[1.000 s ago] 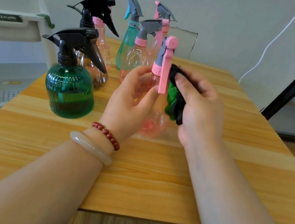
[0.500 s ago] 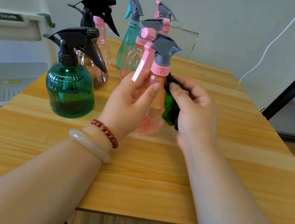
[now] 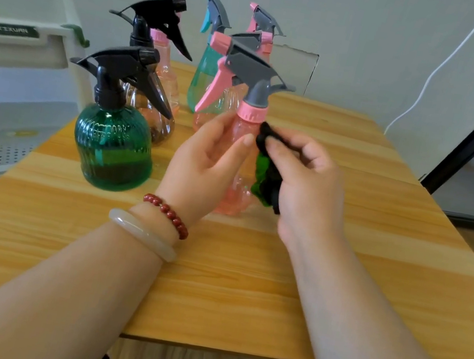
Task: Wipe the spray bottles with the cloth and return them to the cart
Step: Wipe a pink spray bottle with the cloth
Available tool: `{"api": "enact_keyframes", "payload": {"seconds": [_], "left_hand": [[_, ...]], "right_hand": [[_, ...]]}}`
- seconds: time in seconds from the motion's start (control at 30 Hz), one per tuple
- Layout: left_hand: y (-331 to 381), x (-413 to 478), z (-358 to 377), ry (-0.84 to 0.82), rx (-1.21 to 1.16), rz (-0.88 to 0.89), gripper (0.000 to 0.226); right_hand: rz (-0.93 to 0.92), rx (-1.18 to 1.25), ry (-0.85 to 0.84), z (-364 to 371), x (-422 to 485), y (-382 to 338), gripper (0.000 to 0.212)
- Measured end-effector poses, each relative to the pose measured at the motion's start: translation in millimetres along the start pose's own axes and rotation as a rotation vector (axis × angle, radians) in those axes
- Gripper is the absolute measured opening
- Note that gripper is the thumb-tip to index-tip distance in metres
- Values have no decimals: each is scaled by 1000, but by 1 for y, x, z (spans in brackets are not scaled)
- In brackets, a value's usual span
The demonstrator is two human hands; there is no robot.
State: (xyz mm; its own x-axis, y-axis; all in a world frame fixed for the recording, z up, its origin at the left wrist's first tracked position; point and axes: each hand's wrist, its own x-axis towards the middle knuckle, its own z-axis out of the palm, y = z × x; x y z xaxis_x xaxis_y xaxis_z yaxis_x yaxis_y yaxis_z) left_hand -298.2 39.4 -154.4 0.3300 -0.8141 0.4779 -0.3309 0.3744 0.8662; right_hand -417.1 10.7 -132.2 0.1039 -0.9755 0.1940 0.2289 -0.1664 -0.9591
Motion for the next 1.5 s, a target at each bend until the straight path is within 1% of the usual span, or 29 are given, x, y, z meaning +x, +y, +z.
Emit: {"api": "enact_keyframes", "payload": {"seconds": [0.07,0.13,0.27,0.33,0.43,0.53,0.6,0.7,0.73,0.8,0.87,0.93,1.0,1.1,1.17,1.23,1.3,1.37,1.43,1.5], "left_hand": [[-2,-1,2,-1,70,28,31],[-3,1,4,6,125,26,40],[-11,5,4,-8,127,-17,49],[-14,5,4,9,105,-10,50],[-14,3,5,25,40,-13,36],[-16,5,6,5,-10,5,29],[-17,5,6,1,11,40,27],[-17,7,5,19,-12,30,26],[-18,8,4,27,-20,21,27],[-19,8,2,30,-45,2,28],[-18,7,1,6,-57,-7,30],[-16,5,1,-4,-21,6,36],[-18,3,3,-10,11,7,37],[-21,3,4,-6,-1,-6,47],[-22,3,3,2,-12,-14,56],[-23,3,4,-2,-16,-32,59],[-22,2,3,0,-5,-27,60],[-21,2,4,2,5,-25,62],[-19,1,4,1,9,-35,63],[-16,0,5,-10,15,-40,58]], "right_hand": [[-78,40,3,0,1,-3,19],[-96,29,-8,1,1,0,19],[31,-65,46,-3,4,12,18],[69,-16,47,-3,3,12,19],[12,140,54,1,0,6,20],[-78,200,40,7,3,-4,21],[-112,191,34,10,5,-4,21],[-153,42,26,10,5,12,22],[-139,-13,22,9,4,18,21],[-47,-66,36,7,0,20,21],[19,-7,41,6,1,14,19],[0,90,48,9,7,4,20],[-68,150,68,14,15,-4,22],[-123,156,44,19,21,-6,23],[-108,88,31,19,19,-2,23],[-41,9,75,16,16,6,22],[32,-8,117,13,12,10,21],[47,-2,122,11,10,12,20],[-21,27,135,12,10,8,20],[-132,118,146,14,11,3,20]]}}
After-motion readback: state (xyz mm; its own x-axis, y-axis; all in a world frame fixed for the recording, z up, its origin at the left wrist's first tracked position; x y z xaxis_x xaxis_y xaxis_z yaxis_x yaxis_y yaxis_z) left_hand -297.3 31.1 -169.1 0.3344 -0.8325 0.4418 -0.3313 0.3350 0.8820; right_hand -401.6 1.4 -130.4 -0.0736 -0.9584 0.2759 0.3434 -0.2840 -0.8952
